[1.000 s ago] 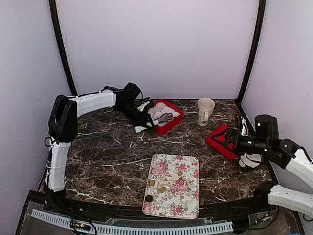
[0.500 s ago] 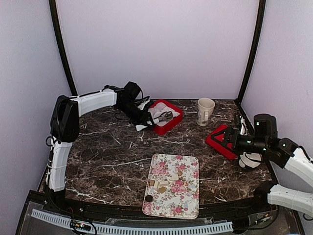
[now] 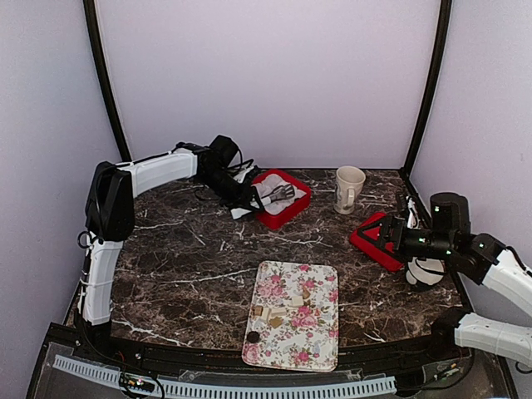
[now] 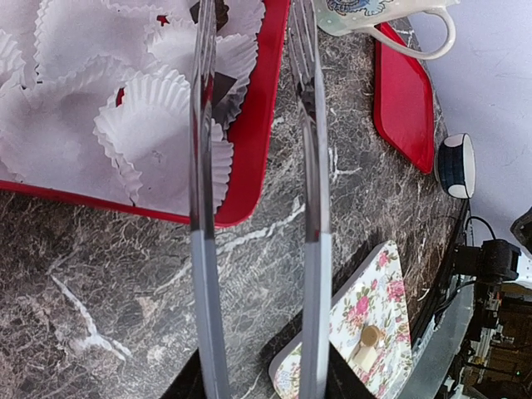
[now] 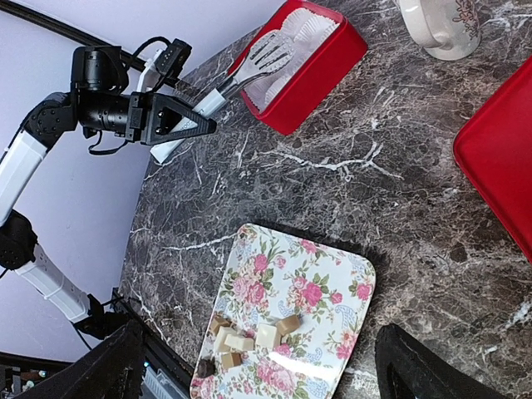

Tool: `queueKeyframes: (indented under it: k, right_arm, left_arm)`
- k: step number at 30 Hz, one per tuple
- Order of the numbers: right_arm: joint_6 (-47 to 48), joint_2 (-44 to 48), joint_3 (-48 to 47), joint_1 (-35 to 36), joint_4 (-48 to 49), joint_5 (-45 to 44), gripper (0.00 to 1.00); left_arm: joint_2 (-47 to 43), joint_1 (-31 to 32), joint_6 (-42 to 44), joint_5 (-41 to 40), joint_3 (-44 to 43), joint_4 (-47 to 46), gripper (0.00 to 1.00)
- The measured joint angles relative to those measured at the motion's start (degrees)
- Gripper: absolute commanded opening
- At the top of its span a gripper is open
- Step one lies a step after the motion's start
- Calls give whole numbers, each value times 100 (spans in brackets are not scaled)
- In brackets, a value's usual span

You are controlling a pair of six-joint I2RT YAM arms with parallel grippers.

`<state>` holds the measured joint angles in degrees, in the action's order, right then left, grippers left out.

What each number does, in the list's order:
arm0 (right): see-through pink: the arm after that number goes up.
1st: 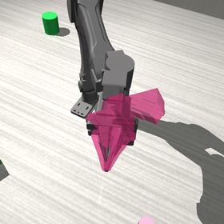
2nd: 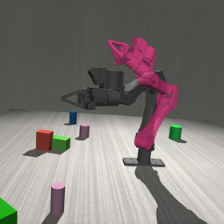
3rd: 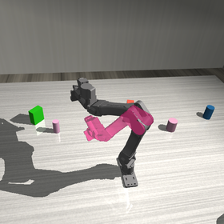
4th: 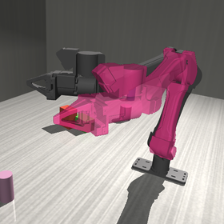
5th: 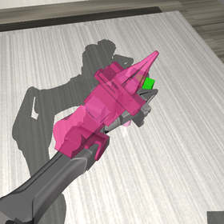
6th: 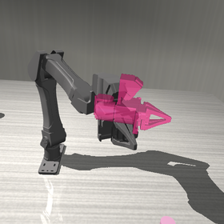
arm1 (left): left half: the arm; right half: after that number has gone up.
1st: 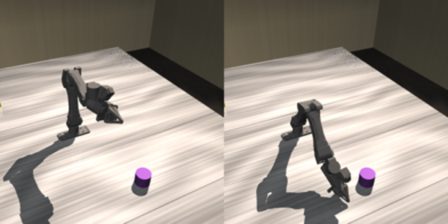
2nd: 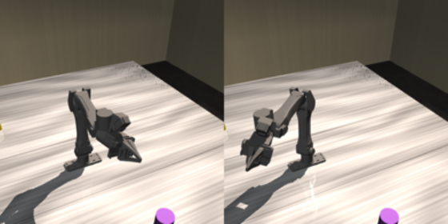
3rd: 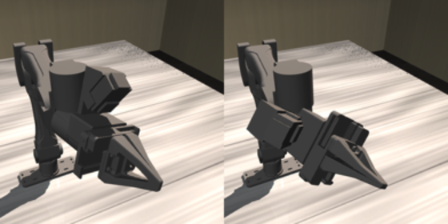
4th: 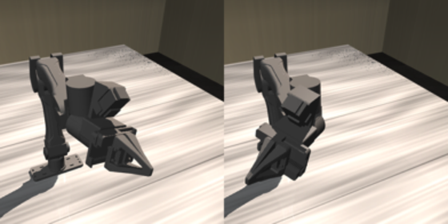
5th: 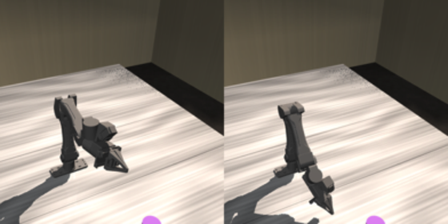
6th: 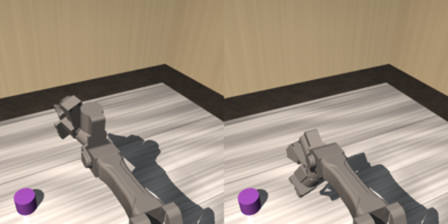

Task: Pack the chocolate

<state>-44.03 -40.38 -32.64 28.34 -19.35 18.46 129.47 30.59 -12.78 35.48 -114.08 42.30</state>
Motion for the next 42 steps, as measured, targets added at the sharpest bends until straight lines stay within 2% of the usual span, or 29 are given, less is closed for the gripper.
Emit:
queueKeyframes:
  k: [6,11,17,25,30,37,42]
  right_arm:
    - [59,-59,0,-33,2,55,97]
    - [166,-155,-7,-39,2,133,97]
    - [282,-282,-37,-39,4,251,97]
    - [455,-468,-177,-39,7,455,96]
    - [481,-516,-201,-39,9,562,96]
    - [498,-498,-201,-44,9,667,95]
    - [494,-380,-199,-55,11,721,95]
  left_arm:
    - [-96,0,39,-81,7,24,37]
    - [-881,0,214,-297,516,133,36]
    - [-2546,0,538,-643,1641,210,37]
    - [-4454,223,756,-1139,3641,459,36]
    - [-5217,968,750,-1582,4301,868,37]
    - [-6122,2151,625,-2199,4551,1578,37]
    - [-6199,3244,553,-2549,4601,2041,37]
